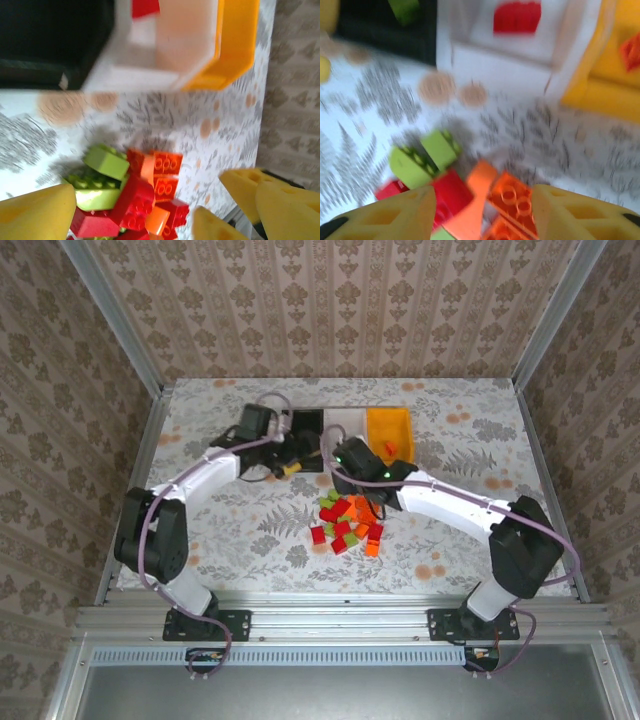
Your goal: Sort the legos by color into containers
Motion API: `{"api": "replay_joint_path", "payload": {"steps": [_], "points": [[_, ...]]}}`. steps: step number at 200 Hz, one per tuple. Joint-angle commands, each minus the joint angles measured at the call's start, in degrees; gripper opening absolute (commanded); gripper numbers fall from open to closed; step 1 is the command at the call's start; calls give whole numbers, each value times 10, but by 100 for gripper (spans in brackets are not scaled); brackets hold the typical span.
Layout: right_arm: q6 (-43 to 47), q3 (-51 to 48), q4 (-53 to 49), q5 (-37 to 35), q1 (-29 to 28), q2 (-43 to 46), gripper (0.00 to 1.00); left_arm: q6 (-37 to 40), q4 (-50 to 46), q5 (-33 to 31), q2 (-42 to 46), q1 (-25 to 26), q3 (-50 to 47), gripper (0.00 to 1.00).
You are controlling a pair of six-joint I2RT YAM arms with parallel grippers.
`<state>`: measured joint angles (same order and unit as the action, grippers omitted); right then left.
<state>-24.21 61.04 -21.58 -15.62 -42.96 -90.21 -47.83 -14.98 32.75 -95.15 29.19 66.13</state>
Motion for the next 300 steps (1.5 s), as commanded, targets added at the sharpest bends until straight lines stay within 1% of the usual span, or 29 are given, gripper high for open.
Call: {"api": "replay_joint_path", "payload": {"steps": [1,17,35,38,50,86,117,140,161,222,300], "points": [[-26,-29,-2,58,-2,28,59,-7,0,-17,-7,-7,3,95],[-18,-42,17,83,-5,27,64,-7,-6,-13,-15,-19,8,95],[15,-28,18,94,-8,-3,68,-13,-1,-2,-20,-27,8,95],[21,-24,17,93,-8,-8,69,-14,0,-1,-20,-42,8,95],[36,-10,10,92,-9,-30,72,-11,0,0,-16,-55,10,95],[66,15,16,110,-10,-70,74,0,-11,4,-10,-79,21,96],[82,36,18,102,-9,-102,74,-1,-10,11,-10,-83,24,96],[84,47,18,109,-10,-122,72,-1,-10,16,-10,-84,25,96],[83,49,18,108,-9,-131,66,-1,-10,20,-10,-85,27,96],[88,47,7,94,-11,-126,55,-2,-9,22,-6,-90,28,96],[75,32,22,76,-17,-91,51,0,-11,22,-1,-94,30,96]]}}
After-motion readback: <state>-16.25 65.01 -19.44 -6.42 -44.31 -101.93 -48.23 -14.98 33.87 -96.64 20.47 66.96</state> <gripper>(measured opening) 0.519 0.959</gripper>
